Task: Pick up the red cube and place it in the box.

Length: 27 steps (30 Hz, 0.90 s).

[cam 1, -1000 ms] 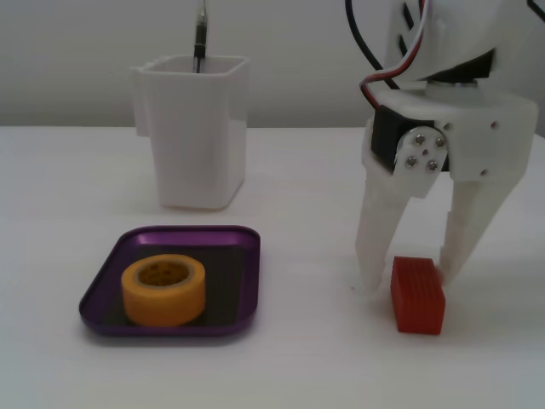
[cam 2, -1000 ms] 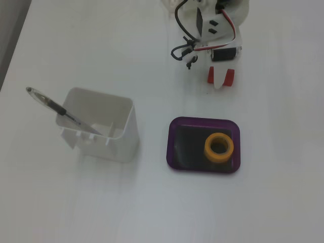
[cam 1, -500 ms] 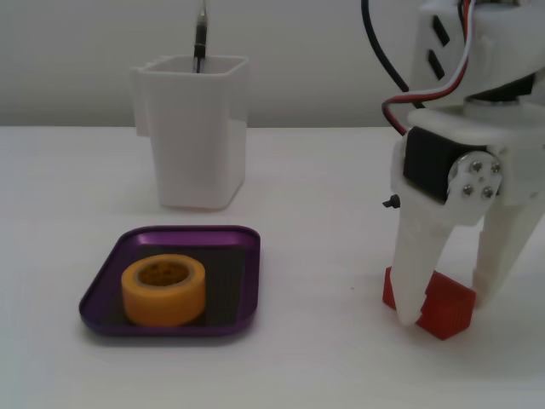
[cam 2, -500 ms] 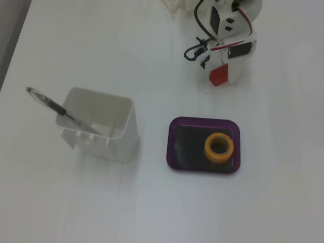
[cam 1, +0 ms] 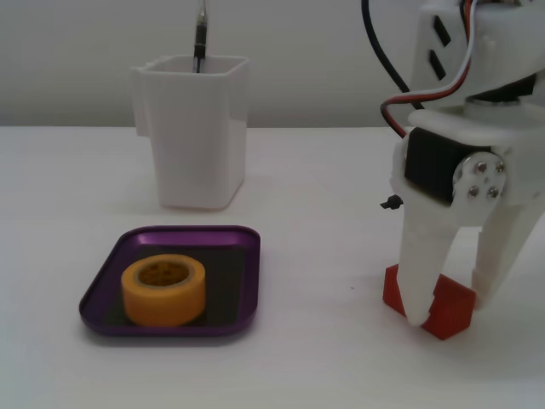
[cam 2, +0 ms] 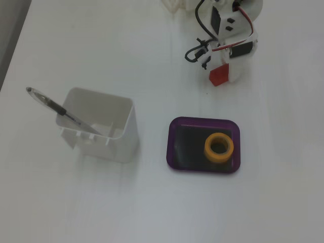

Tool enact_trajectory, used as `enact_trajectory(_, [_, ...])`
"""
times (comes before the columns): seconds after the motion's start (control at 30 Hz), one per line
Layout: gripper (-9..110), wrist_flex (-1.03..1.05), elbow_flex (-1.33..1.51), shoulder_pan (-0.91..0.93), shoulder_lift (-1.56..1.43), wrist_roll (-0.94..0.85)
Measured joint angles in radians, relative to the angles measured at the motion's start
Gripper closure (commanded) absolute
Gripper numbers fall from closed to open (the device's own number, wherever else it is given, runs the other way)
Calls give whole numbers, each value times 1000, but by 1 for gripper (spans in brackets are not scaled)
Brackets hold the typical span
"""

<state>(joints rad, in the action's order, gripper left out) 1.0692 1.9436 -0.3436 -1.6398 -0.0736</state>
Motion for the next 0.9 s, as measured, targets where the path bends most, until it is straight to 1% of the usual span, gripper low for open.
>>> enact_trajectory(0.07, [87, -12, 3, 0, 0, -5])
enact_trajectory(0.23, [87, -28, 3, 71, 0, -6])
enact_trajectory(0.57, [88, -51, 32, 87, 0, -32])
enact_trajectory(0.63, [92, -52, 32, 86, 0, -32])
enact_trajectory(0.73, [103, -55, 32, 81, 0, -32])
enact_trajectory(0.9, [102, -51, 32, 81, 0, -32])
